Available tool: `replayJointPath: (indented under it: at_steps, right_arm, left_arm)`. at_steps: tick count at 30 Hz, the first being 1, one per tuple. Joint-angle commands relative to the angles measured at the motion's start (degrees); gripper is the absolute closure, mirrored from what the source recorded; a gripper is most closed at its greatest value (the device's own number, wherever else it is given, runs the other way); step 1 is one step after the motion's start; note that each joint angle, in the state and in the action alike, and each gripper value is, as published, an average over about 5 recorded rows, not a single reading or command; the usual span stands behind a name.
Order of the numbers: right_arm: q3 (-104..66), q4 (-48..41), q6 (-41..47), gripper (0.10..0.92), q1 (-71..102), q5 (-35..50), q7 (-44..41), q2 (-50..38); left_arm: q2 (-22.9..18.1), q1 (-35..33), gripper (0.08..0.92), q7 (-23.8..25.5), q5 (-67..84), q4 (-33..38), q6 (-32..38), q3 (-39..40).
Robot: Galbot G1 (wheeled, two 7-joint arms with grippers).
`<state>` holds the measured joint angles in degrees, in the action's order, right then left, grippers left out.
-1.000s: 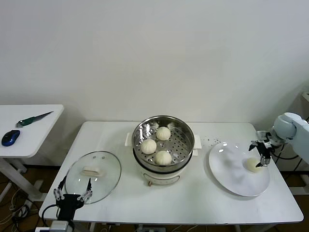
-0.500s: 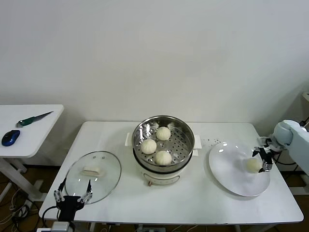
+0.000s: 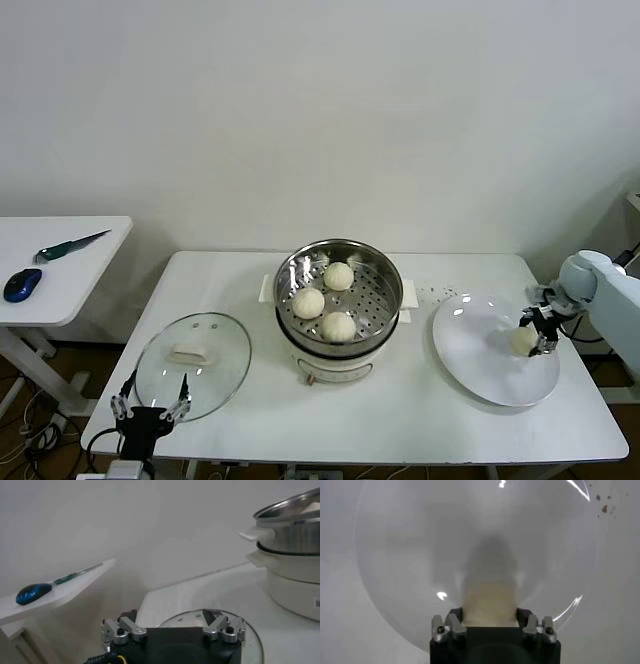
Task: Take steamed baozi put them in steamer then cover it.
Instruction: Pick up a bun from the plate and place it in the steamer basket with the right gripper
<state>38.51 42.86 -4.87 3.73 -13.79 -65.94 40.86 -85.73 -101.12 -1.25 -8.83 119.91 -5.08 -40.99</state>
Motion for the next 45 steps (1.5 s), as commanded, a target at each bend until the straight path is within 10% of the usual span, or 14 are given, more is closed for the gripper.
replayJointPath:
  at_steps: [1, 28, 45]
  right_arm:
    - [3.47, 1.21, 0.55, 0.355, -3.40, 2.71, -0.13, -0.60]
    - [61.10, 22.45, 19.87, 0.361, -57.99, 64.85, 5.86, 20.08]
    - [61.93, 28.73, 24.89, 0.346, -48.89, 63.39, 14.57, 27.50]
  left_arm:
    - [0.10, -0.07, 0.177, 0.00, 0.02, 0.14, 0.07, 0.15]
    - [1.46, -1.18, 0.177, 0.75, -0.73, 2.40, 1.31, 4.29]
    - [2.13, -0.55, 0.177, 1.24, 0.22, 2.29, 2.02, 4.05]
